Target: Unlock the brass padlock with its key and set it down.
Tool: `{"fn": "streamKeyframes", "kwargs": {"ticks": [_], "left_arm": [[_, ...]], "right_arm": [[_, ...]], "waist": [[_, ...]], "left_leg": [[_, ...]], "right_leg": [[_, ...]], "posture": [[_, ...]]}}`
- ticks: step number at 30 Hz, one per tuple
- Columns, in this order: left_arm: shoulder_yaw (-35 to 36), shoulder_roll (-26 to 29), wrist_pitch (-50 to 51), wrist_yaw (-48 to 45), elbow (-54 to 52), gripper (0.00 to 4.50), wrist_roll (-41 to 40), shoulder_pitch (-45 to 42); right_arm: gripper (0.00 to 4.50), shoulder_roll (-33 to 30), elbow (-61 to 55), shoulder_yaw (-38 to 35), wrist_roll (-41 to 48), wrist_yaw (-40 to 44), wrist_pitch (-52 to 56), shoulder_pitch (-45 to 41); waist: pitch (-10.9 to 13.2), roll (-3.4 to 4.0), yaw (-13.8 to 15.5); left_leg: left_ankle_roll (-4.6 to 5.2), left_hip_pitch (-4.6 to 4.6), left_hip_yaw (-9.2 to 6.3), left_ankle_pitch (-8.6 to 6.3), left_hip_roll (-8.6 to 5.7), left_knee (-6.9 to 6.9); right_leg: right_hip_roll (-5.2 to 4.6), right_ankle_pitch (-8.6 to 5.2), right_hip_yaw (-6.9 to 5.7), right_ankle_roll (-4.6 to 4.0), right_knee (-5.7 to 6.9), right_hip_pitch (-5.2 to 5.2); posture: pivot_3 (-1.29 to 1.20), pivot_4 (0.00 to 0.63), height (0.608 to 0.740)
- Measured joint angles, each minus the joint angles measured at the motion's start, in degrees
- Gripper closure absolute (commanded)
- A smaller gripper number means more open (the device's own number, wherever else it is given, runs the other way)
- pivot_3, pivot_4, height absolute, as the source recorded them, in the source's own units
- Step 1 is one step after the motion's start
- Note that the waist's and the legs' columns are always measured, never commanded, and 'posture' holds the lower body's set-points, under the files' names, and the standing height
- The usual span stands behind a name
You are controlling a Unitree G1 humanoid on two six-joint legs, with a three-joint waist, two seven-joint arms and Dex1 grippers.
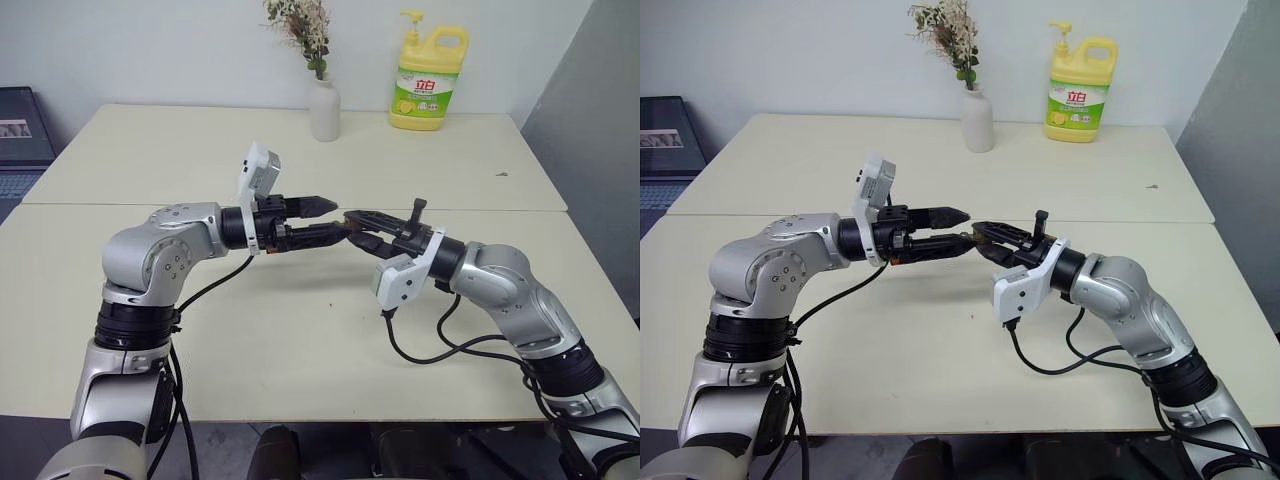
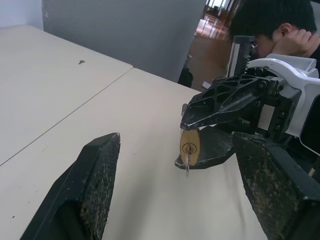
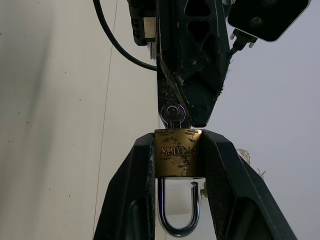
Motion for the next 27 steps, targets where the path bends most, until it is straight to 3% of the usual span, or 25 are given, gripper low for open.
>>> {"fn": "streamKeyframes", "kwargs": {"ticks": [4, 15, 27], "left_arm": [[-0.20, -0.58, 0.02, 0.38, 0.00, 0.77, 0.04, -0.09], [-2.63, -0.98, -0.19, -0.18, 0.27, 4.23, 0.83, -1.07], [-3.25, -0.98, -1.39, -1.71, 1.28, 4.33, 1.99, -1.09]], "right_arm": [[3.57, 0.00, 0.00, 0.00, 0.03, 0.06, 0.03, 0.00], [3.57, 0.39, -0.02, 0.00, 0.05, 0.42, 0.69, -0.01], [3.57, 0.51, -0.05, 0.02, 0.06, 1.50, 1.22, -0.01]], "waist": [[0.00, 0.00, 0.00], [0.00, 0.00, 0.01], [0.00, 0.00, 0.01]], "left_leg": [[0.00, 0.00, 0.00, 0.00, 0.00, 0.00], [0.00, 0.00, -0.02, 0.00, -0.01, 0.00], [0.00, 0.00, -0.02, 0.00, -0.02, 0.00]], "right_leg": [[0.00, 0.00, 0.00, 0.00, 0.01, 0.00], [0.00, 0.00, 0.00, 0.00, 0.02, 0.00], [0.00, 0.00, 0.00, 0.00, 0.02, 0.00]], "posture": [[0.00, 0.150, 0.740], [0.00, 0.150, 0.740], [0.00, 0.150, 0.740]]}}
